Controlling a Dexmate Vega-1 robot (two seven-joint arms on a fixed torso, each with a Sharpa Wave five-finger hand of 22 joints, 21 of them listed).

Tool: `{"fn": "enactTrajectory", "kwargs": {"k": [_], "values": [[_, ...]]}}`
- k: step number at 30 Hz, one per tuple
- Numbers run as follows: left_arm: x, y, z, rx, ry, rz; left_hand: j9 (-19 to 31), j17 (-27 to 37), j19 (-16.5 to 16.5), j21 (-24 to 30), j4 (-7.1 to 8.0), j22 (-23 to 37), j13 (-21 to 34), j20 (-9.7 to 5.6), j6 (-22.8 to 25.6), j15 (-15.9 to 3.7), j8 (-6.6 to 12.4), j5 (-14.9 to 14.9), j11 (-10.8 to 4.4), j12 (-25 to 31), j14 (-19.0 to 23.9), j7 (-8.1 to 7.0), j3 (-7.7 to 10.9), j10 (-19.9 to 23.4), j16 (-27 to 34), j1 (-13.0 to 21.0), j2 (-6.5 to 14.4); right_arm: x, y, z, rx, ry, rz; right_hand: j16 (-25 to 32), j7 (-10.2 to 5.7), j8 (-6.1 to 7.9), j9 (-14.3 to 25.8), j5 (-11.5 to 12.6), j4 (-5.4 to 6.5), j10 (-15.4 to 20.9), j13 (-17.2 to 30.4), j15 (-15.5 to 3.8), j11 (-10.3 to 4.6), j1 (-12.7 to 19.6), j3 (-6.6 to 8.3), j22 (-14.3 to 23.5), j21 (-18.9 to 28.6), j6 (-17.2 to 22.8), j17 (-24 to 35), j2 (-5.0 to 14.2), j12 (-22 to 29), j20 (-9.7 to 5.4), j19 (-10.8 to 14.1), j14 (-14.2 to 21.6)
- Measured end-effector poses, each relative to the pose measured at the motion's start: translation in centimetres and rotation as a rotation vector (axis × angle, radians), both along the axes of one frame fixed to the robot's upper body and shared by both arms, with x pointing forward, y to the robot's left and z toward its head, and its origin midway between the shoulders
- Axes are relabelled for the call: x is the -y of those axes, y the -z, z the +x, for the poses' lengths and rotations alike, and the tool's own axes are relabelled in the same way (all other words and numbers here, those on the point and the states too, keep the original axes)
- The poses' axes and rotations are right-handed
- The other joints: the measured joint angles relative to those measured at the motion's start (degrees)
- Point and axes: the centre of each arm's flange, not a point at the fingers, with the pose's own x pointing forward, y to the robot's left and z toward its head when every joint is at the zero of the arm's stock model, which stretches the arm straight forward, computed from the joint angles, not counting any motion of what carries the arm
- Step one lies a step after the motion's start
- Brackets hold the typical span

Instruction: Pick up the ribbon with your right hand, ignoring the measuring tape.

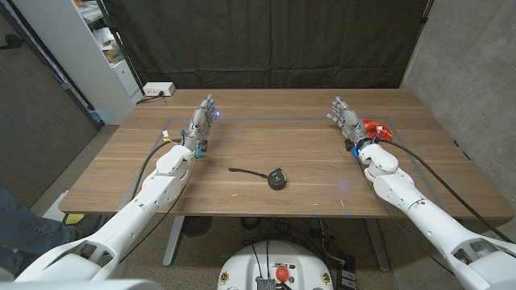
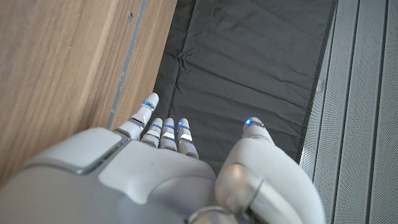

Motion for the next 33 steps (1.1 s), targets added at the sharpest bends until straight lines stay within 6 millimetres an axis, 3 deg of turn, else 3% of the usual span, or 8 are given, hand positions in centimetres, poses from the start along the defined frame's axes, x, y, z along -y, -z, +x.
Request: {"fn": "enactTrajectory", "kwargs": {"k": [33], "values": [[-0.1, -0.1, -0.2, -0.004, 0.010, 0.010, -0.01, -0.01, 0.01, -0.90, -0.23, -0.02, -0.02, 0.00, 0.01, 0.32, 0.00, 0.00, 0.00, -0.01, -0.32, 0.00, 0.23, 0.01, 0.00, 0.36, 0.37, -0.5, -1.0, -0.8, 0.075, 0.006, -0.035, 0.00, -1.05, 0.00, -0.15, -0.02, -1.20, 2.09, -0.02, -1.03, -0.85, 1.35, 0.70, -0.01, -1.23, -0.01, -0.70, 0.32, 0.00, 0.09, 0.73, 1.05]]}}
